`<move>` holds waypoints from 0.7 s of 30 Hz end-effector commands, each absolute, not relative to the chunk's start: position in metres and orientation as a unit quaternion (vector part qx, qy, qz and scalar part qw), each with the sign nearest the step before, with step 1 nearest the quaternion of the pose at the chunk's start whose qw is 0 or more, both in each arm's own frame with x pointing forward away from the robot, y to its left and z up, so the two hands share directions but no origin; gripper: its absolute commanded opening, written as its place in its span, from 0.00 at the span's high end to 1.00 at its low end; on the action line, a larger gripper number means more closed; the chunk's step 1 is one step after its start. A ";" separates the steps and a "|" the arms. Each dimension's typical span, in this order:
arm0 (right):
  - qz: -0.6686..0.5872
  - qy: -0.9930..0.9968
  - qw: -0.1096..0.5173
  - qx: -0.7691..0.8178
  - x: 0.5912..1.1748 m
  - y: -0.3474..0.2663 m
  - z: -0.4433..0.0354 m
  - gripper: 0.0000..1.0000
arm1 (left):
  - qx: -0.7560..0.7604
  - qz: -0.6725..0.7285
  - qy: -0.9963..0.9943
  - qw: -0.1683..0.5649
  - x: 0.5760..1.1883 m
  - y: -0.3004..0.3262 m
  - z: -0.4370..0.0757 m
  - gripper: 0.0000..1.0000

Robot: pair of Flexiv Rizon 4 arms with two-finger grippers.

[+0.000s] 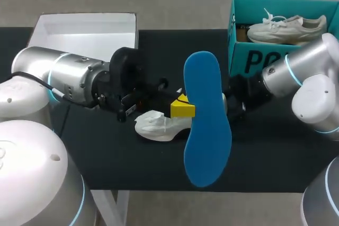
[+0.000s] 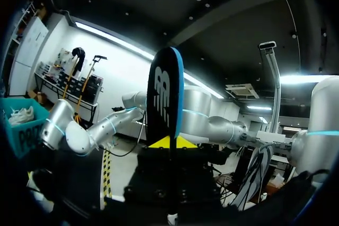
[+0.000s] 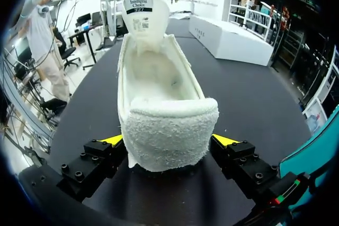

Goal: Take the shoe out of the shoebox, open the shoe tongue, remove and reinsert the insole, then place the shoe into the shoebox

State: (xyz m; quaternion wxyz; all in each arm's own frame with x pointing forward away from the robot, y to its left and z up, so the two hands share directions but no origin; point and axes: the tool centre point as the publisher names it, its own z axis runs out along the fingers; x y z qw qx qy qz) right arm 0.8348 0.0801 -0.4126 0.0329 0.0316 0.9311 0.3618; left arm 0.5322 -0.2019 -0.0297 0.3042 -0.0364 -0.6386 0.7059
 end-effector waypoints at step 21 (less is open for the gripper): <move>0.096 0.993 0.053 0.039 0.844 0.062 -0.356 0.00 | -0.036 0.707 -0.638 0.304 0.531 -0.202 -0.031 1.00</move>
